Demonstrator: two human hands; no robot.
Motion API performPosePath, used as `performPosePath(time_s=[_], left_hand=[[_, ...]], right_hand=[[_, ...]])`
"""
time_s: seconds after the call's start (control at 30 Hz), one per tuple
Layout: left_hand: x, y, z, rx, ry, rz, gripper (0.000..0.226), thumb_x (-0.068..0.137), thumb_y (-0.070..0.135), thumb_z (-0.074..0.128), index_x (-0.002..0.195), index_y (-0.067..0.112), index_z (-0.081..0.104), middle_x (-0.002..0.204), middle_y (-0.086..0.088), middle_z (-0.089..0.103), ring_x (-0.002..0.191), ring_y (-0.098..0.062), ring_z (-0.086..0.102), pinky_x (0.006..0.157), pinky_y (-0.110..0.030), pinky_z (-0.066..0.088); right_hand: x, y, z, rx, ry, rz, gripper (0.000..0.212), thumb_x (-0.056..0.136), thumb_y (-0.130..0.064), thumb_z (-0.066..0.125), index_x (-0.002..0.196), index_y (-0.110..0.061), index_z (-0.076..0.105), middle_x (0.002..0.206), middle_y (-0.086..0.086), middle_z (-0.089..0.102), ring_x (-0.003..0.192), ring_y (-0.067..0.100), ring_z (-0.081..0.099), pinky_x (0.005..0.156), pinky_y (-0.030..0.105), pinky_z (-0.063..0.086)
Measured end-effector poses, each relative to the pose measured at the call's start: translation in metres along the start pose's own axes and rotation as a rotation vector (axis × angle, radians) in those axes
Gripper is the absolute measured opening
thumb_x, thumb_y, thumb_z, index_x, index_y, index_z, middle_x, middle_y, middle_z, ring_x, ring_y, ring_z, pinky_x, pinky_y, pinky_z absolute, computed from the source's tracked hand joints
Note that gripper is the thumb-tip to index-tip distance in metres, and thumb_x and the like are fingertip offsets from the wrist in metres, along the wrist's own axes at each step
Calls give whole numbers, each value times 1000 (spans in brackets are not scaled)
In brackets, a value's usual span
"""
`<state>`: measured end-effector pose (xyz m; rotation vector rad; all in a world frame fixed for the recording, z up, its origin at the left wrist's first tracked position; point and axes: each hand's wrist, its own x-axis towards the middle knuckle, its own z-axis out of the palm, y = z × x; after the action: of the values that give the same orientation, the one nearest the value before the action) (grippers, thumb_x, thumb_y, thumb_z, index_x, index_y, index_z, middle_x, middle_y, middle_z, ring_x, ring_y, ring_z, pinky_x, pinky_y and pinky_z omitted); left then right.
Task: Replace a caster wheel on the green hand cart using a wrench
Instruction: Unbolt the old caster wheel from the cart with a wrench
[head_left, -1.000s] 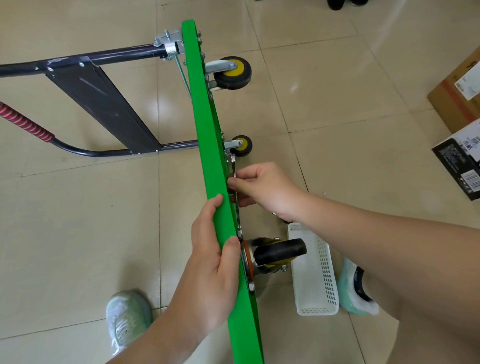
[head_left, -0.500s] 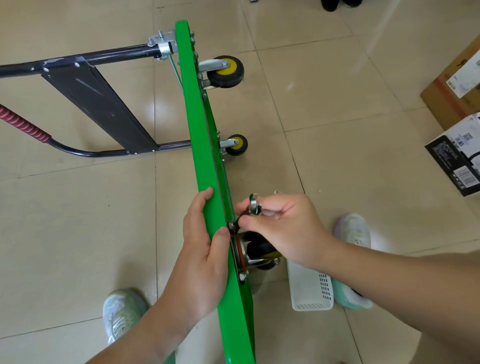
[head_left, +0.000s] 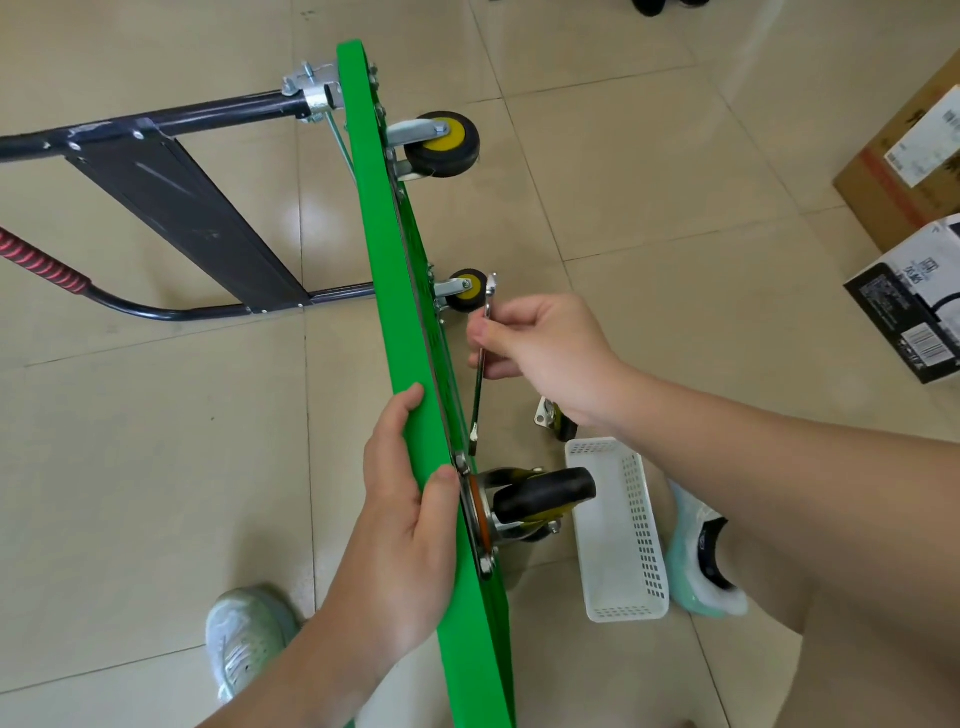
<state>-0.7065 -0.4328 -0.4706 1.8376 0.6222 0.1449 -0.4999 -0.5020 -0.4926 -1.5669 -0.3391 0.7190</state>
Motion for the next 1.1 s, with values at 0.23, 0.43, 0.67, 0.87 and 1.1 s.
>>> performPosePath(time_s=[0.23,0.43,0.67,0.87,1.1], left_hand=[[1,0,-1,-1,-2,21,58,97,34,38,146,56,17,158,16,30,144,4,36,116,-12,29],[1,-4,-2,8,-4,21,59,97,33,38,147,57,17,159,13,31,140,9,38,108,-3,28],[2,-5,0,26,20,25,59,97,33,38,149,52,18,159,14,31,138,17,36,103,2,26],[2,-6,0,40,18,23,59,98,35,37,151,50,17,158,13,31,134,17,39,99,3,28],[2,-4,1,26,16,12,60,98,35,37,153,48,18,161,17,28,141,14,34,104,2,26]], right_hand=[[24,11,12,-11,-72,211,36,88,-18,78,115,4,69,91,12,77,78,26,76,73,38,63],[31,17,17,32,-127,342,42,90,-17,75,123,8,64,102,19,71,79,29,71,77,39,61],[26,15,19,31,-157,292,38,91,-16,74,121,6,67,102,15,73,80,23,73,78,36,62],[-6,5,14,-37,-157,49,11,89,-15,76,90,-26,78,85,-7,79,85,10,75,73,25,60],[-39,-6,6,50,-117,-157,27,80,-8,81,85,-35,82,89,-8,79,88,8,75,82,22,59]])
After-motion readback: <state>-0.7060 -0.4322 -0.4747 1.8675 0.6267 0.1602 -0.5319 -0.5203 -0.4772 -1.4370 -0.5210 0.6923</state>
